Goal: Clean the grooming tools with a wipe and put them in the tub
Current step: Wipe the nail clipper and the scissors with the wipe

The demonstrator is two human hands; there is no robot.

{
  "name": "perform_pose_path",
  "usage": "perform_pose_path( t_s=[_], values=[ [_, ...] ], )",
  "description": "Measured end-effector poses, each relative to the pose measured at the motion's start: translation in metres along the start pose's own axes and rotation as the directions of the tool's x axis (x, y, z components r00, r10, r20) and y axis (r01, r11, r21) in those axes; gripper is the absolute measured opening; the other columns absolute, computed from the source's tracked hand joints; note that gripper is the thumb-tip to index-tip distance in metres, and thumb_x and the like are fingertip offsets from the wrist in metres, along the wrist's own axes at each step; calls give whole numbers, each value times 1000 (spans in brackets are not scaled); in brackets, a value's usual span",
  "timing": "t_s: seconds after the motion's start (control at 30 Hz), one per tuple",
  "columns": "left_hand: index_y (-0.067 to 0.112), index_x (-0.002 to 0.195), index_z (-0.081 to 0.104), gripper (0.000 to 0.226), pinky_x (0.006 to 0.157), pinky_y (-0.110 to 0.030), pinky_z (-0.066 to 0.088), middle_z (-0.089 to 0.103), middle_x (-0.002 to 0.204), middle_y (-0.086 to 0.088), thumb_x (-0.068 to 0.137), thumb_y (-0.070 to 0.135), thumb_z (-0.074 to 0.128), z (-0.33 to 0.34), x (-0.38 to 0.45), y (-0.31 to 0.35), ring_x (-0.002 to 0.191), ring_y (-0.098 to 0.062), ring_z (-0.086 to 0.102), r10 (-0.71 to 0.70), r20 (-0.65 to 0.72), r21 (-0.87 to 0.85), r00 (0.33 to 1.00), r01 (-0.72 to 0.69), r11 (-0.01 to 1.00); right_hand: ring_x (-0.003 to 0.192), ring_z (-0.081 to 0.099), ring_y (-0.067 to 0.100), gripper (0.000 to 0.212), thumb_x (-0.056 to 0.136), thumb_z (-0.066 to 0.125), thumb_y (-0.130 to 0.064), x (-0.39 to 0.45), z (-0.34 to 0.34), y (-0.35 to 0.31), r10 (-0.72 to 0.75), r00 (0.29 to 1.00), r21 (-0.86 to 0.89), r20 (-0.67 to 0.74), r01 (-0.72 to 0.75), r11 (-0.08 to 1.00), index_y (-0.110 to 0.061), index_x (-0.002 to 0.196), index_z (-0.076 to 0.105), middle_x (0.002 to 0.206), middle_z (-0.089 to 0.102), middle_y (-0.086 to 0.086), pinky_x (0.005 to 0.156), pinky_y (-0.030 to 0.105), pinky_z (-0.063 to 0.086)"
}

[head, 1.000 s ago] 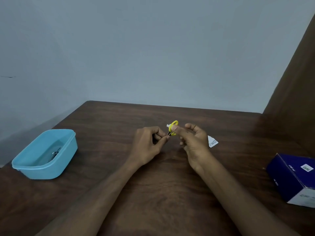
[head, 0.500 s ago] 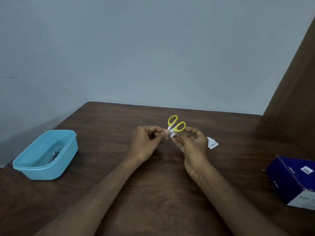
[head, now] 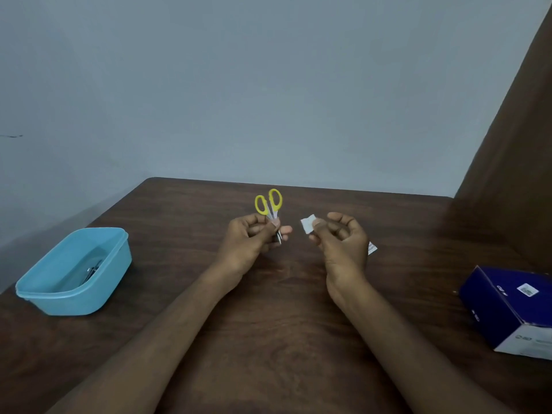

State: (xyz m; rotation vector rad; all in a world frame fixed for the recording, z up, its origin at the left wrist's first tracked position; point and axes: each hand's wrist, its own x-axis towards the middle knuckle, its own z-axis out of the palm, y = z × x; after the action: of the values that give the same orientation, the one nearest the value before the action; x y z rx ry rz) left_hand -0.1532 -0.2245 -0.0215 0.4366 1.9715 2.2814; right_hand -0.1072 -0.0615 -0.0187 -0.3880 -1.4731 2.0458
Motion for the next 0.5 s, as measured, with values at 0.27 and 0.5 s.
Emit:
perform_pose_path(
  t_s=[0.27, 0.5],
  values=[
    [11, 101, 82, 30, 97, -35, 55, 78, 118, -18, 79, 29, 92, 0, 3, -1, 106, -20, 69, -77, 28, -92, 997, 79, 993, 80, 78, 15, 24, 90, 80, -5, -3, 2, 9, -190, 965, -292, 181, 237, 927, -22, 97, 64, 85, 80, -3, 82, 41, 64],
    [6, 102, 78, 13, 85, -27, 61, 82, 103, -10, 95, 16, 77, -2, 6, -5, 100, -20, 77, -21, -65, -88, 998, 15, 996, 74, 75, 10, 20, 87, 83, -13, 0, 1, 11, -257, 954, -393, 153, 297, 870, -26, 85, 68, 80, 76, -7, 77, 47, 65]
  ],
)
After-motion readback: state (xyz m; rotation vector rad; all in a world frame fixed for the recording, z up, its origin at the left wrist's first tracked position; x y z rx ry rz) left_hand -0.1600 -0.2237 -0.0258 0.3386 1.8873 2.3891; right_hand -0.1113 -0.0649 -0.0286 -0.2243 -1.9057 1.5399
